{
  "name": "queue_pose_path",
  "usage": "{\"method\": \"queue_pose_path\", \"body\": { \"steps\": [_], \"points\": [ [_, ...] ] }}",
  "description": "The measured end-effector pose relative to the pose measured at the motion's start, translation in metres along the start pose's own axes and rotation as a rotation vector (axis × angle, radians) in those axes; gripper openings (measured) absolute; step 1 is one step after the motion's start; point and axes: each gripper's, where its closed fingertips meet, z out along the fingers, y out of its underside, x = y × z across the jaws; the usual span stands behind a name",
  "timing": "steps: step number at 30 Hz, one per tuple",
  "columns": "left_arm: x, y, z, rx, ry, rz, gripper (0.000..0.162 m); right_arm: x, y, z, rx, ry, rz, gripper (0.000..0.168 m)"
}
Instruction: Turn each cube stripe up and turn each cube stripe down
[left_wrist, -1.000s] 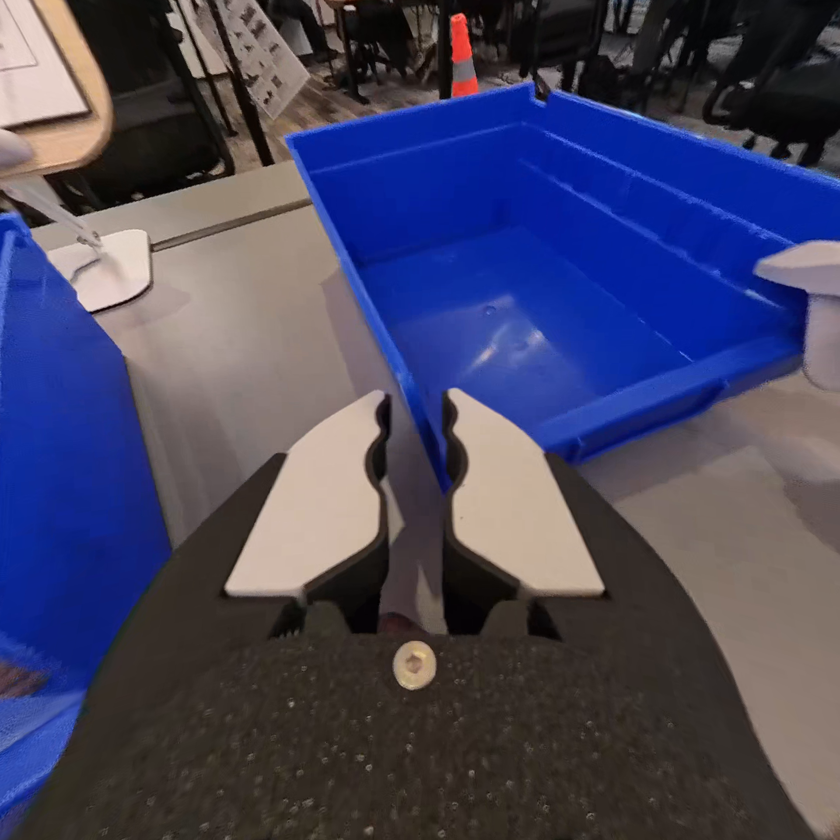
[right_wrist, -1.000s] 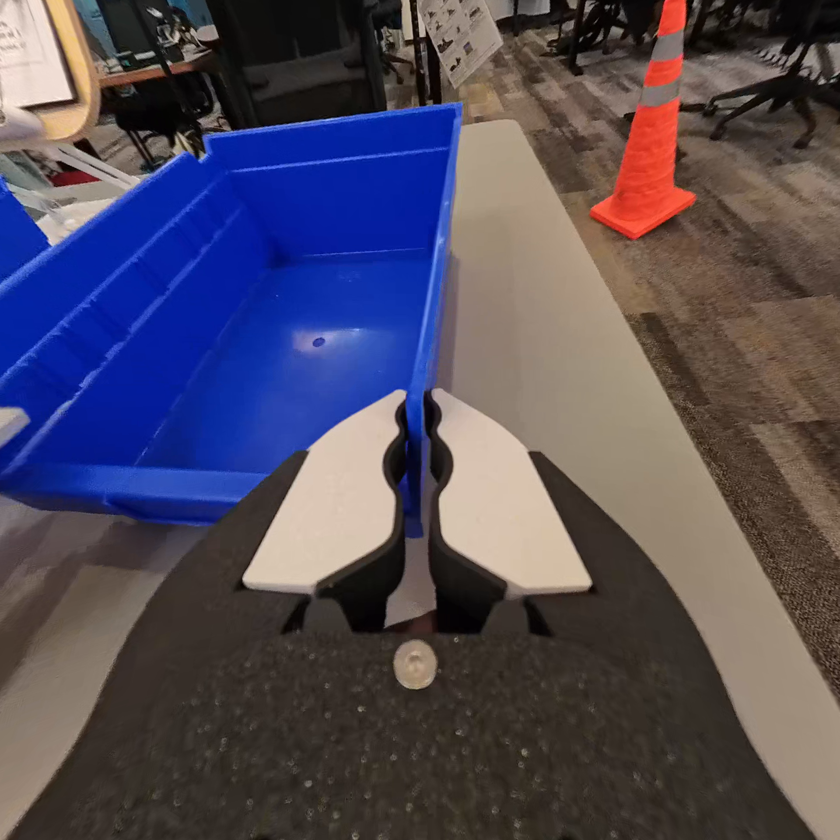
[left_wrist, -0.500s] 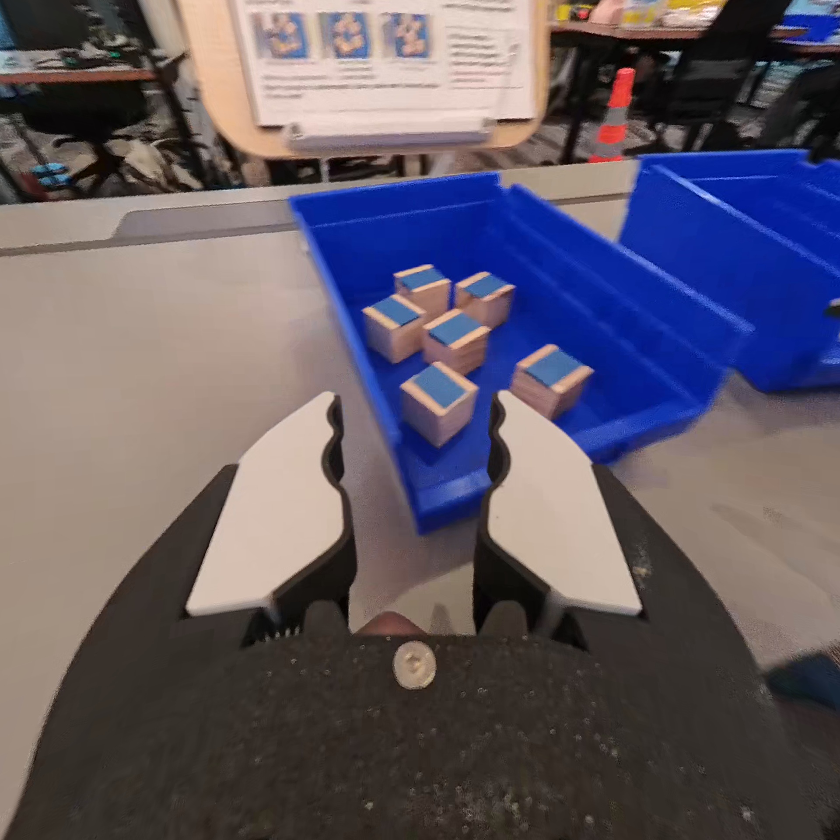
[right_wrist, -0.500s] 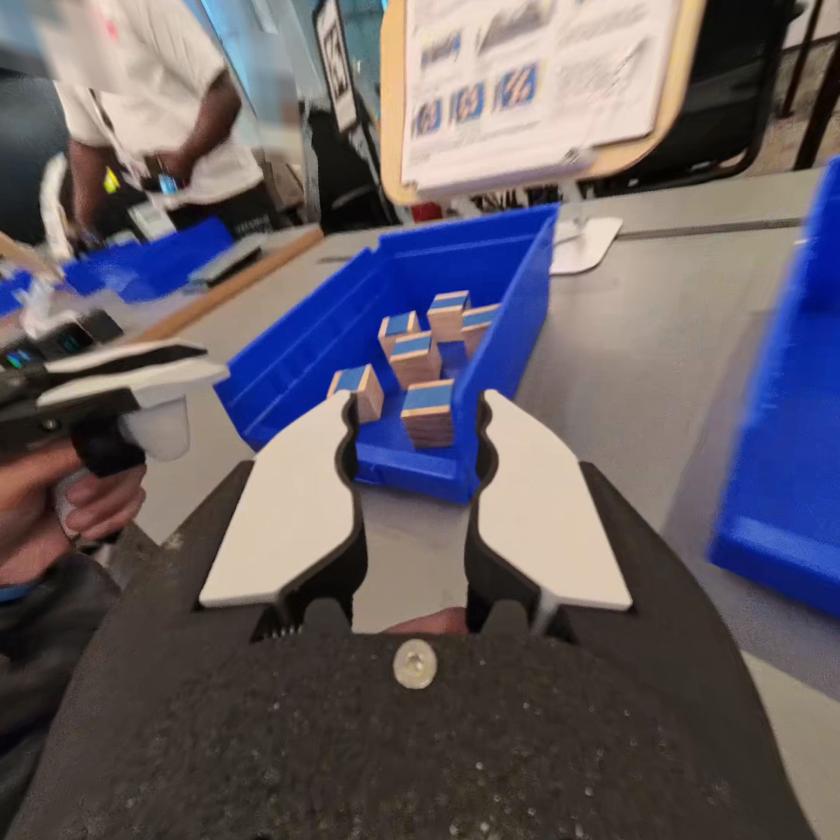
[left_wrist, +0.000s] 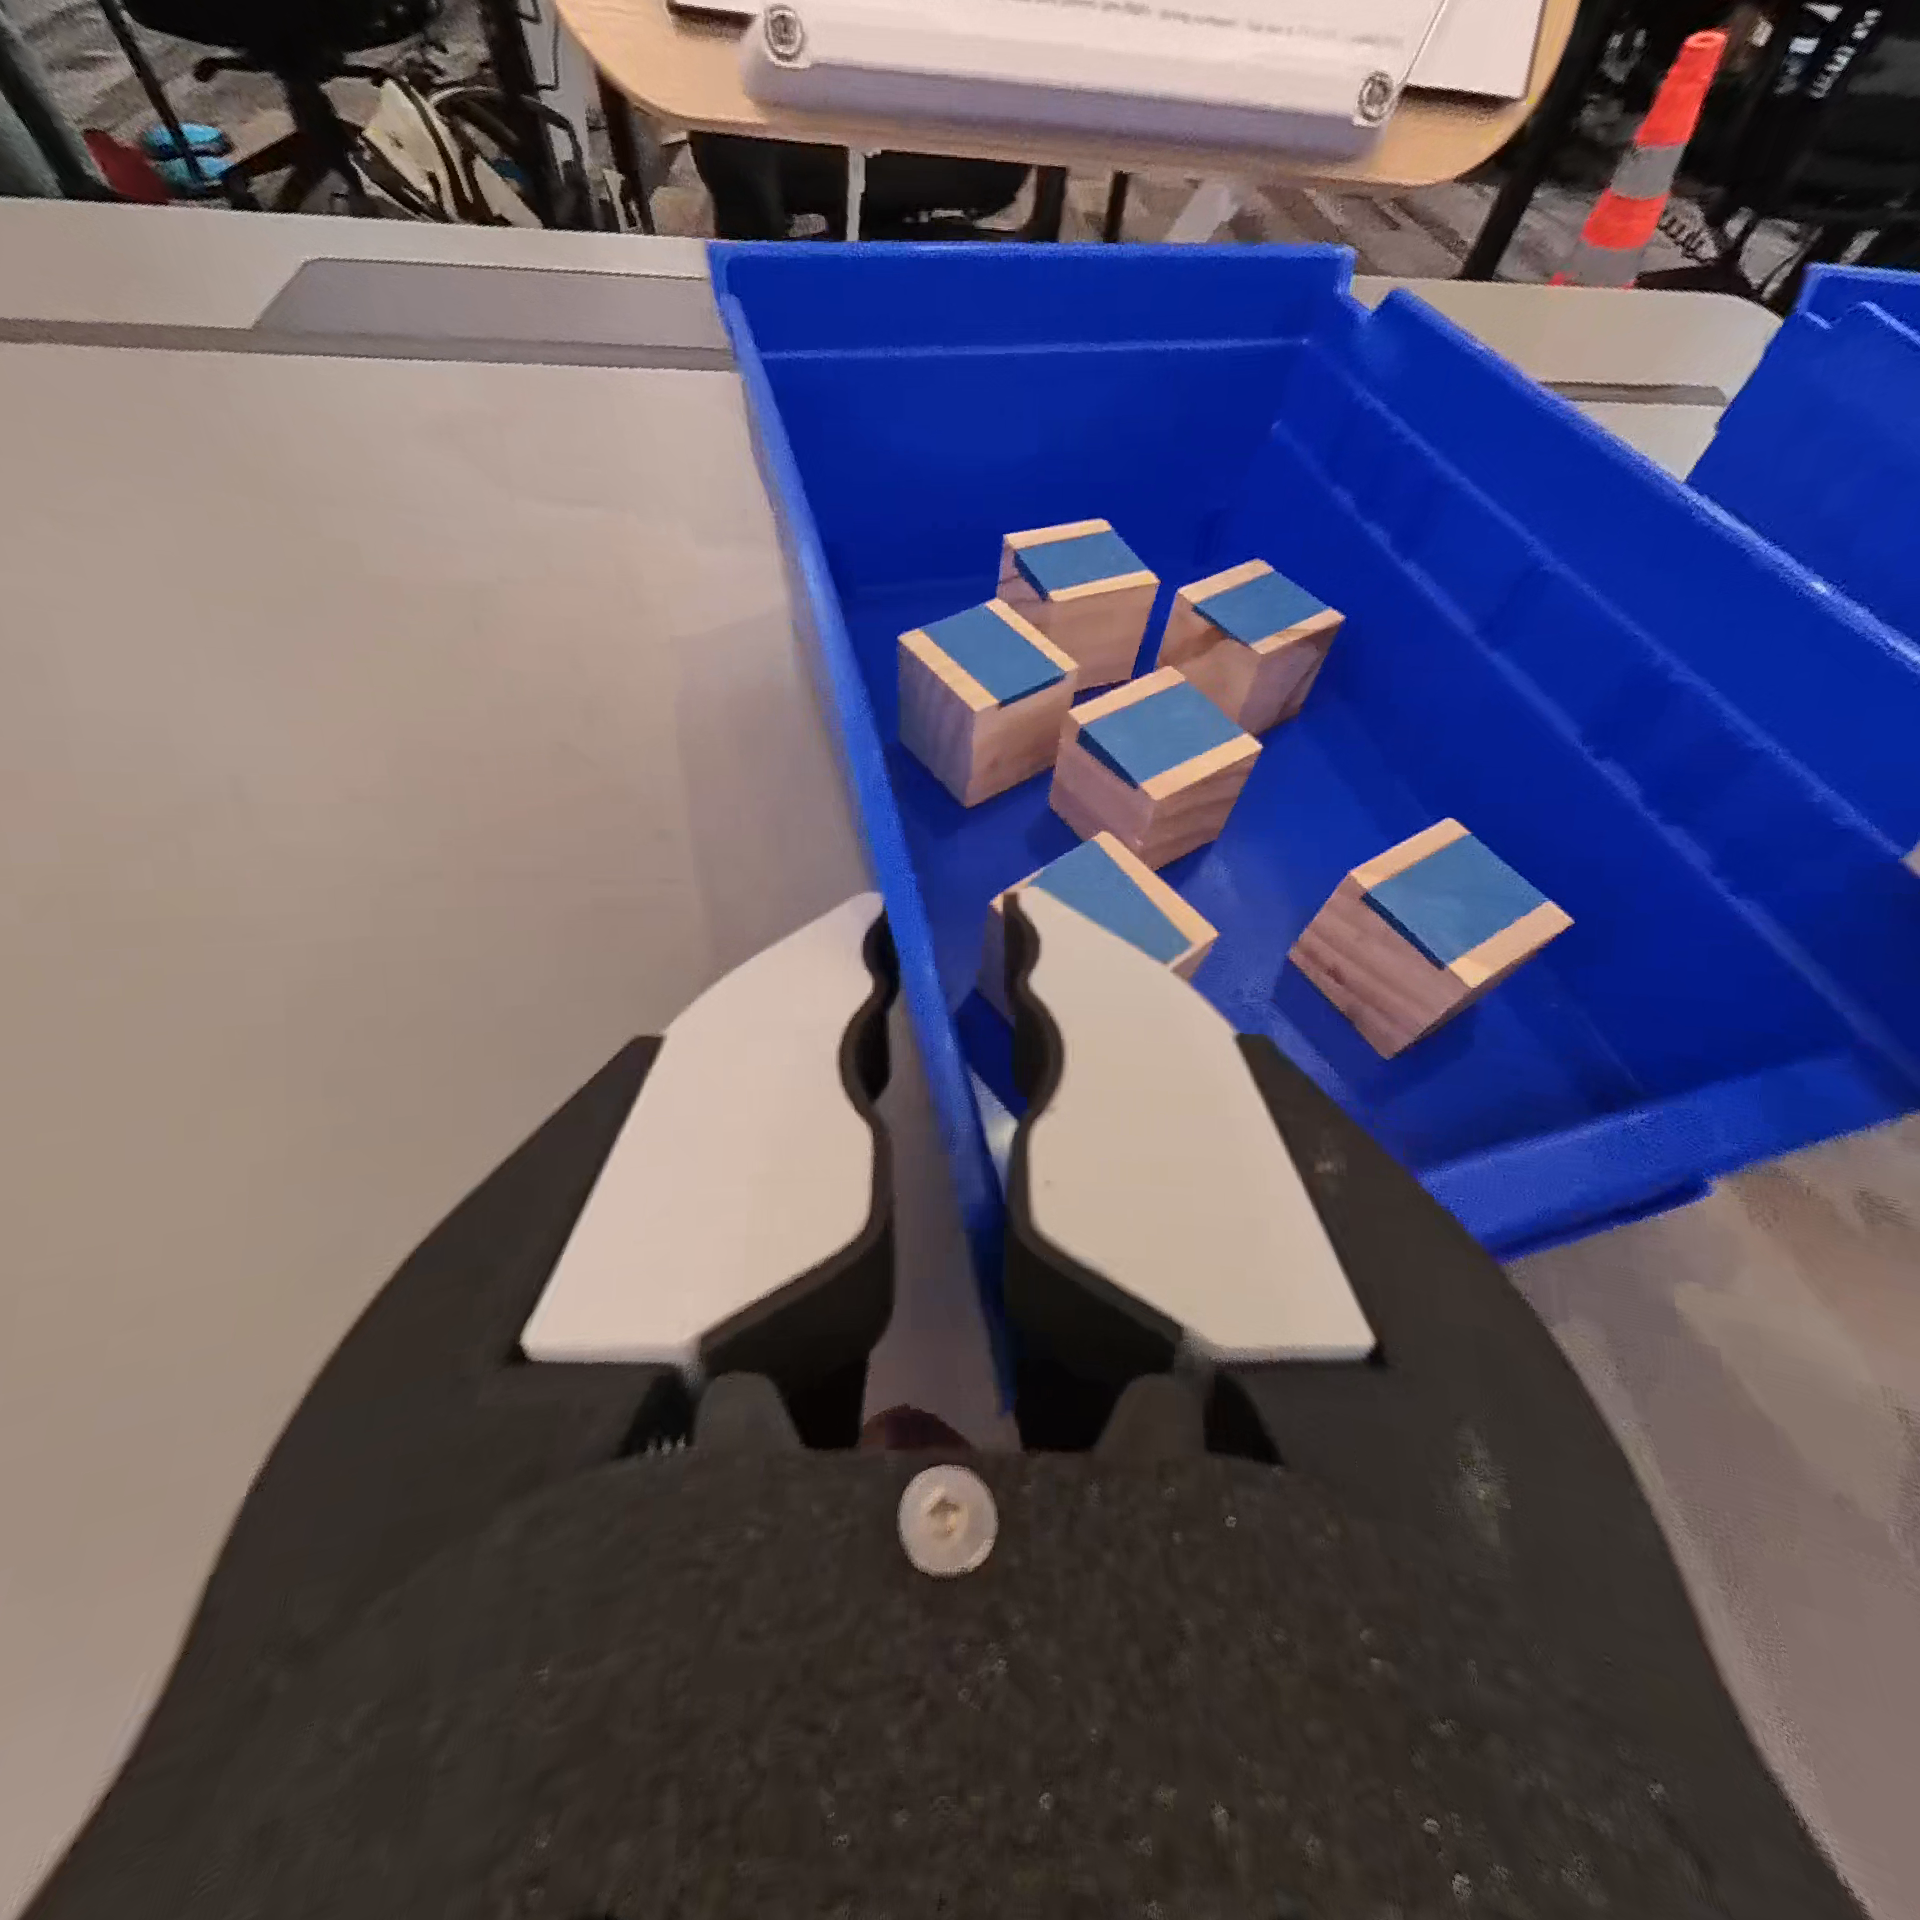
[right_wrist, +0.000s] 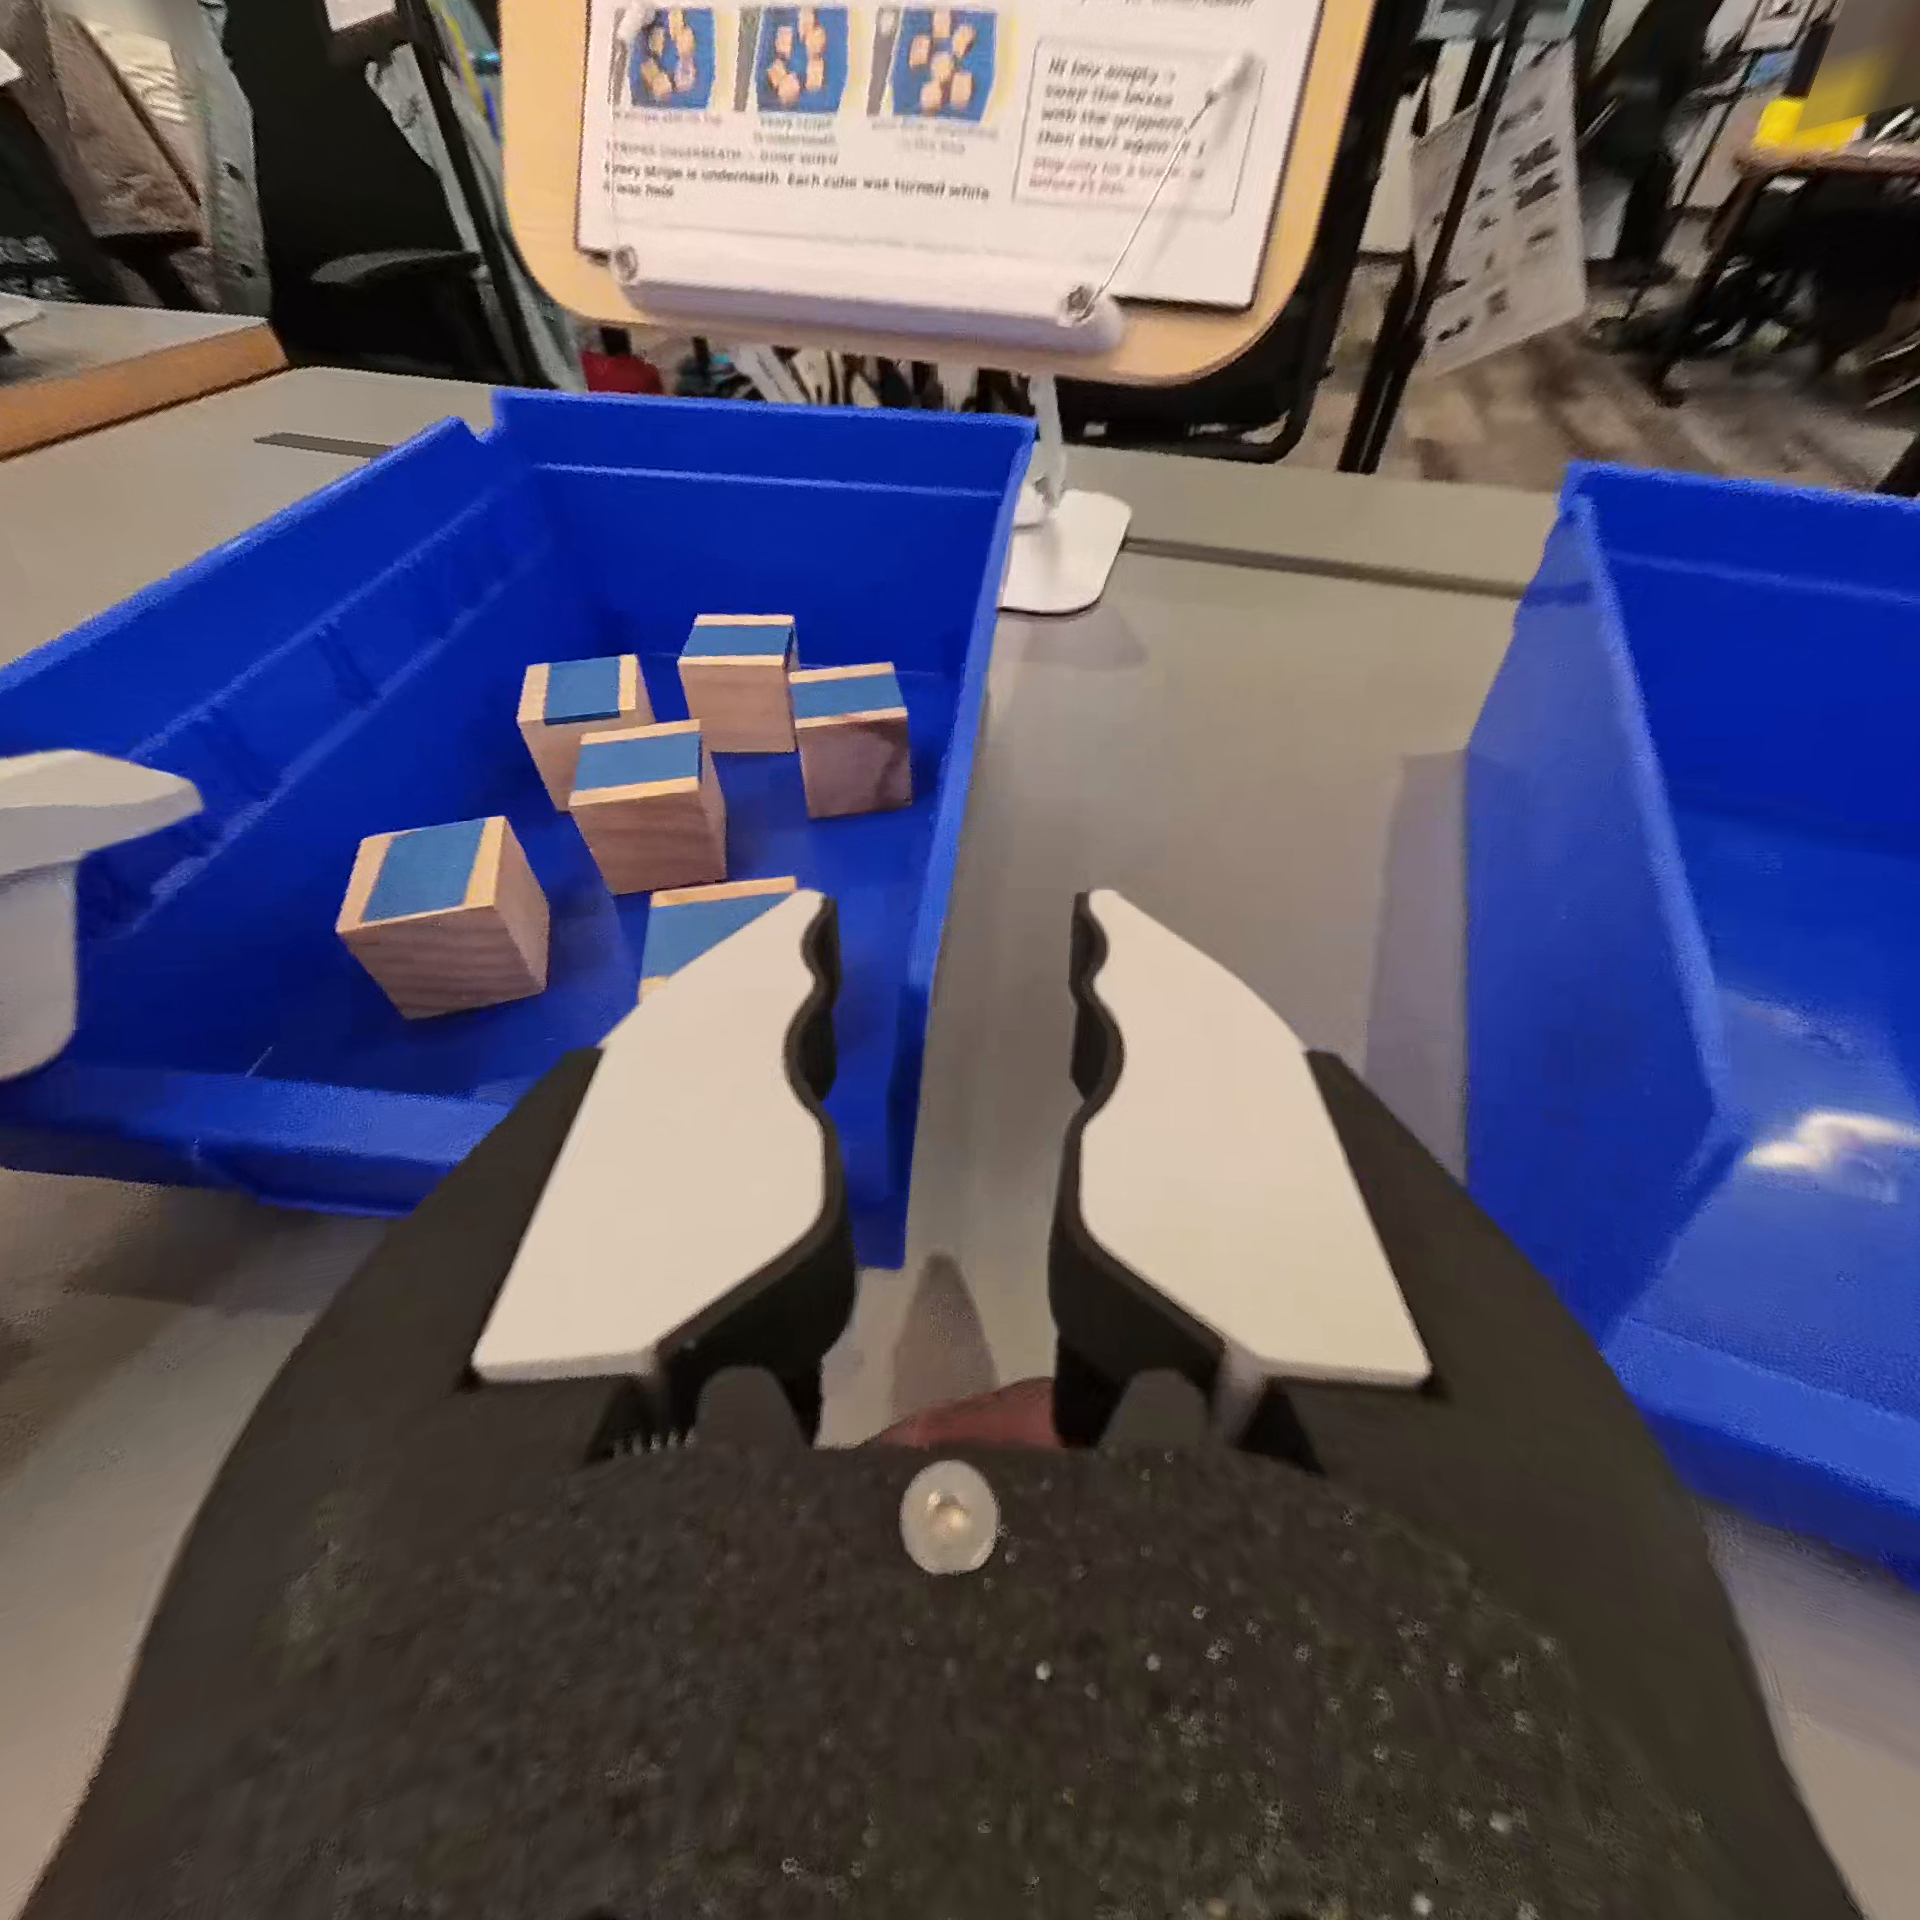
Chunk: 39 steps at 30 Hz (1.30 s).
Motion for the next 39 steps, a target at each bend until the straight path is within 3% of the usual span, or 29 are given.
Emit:
{"method": "queue_pose_path", "body": {
  "steps": [1,3,5,10,15,20,25,30,31,33,36,39],
  "points": [
    [-0.003,0.000,0.000,-0.006,-0.013,0.002,0.015,-0.003,0.004,0.005,-0.017,-0.014,-0.006,0.039],
    [-0.014,-0.001,-0.001,0.004,-0.083,0.024,0.004,-0.019,0.007,0.013,-0.041,-0.079,0.025,0.012],
    [-0.020,-0.001,-0.001,0.003,-0.084,0.028,0.003,-0.022,0.006,0.014,-0.055,-0.022,0.026,0.007],
    [-0.059,-0.020,-0.015,0.030,-0.085,0.070,0.003,-0.065,0.001,0.007,-0.033,0.026,0.107,0.006],
    [-0.154,-0.039,-0.037,0.058,-0.137,0.090,0.003,-0.158,-0.015,0.032,-0.020,-0.016,0.076,0.006],
    [-0.250,-0.031,-0.041,0.038,-0.139,-0.022,0.003,-0.251,-0.027,0.062,-0.050,-0.058,-0.008,0.008],
    [-0.290,-0.023,-0.028,0.019,-0.126,-0.045,0.003,-0.284,-0.023,0.087,-0.086,-0.045,-0.024,0.008],
    [-0.301,-0.017,-0.016,0.057,-0.061,-0.133,0.004,-0.296,-0.018,0.093,-0.060,-0.150,0.033,0.018],
    [-0.305,-0.015,-0.016,0.048,-0.069,-0.165,0.015,-0.298,-0.016,0.092,-0.081,-0.200,0.024,0.022],
    [-0.318,-0.006,-0.023,-0.026,-0.142,-0.188,0.058,-0.297,-0.011,0.084,-0.159,-0.306,-0.006,0.032],
    [-0.320,-0.009,-0.050,-0.067,-0.157,-0.204,0.064,-0.276,0.004,0.060,-0.330,-0.447,-0.085,0.070],
    [-0.295,-0.037,-0.078,0.032,-0.065,-0.277,0.066,-0.235,0.016,0.023,-0.467,-0.579,-0.172,0.073]
  ]
}}
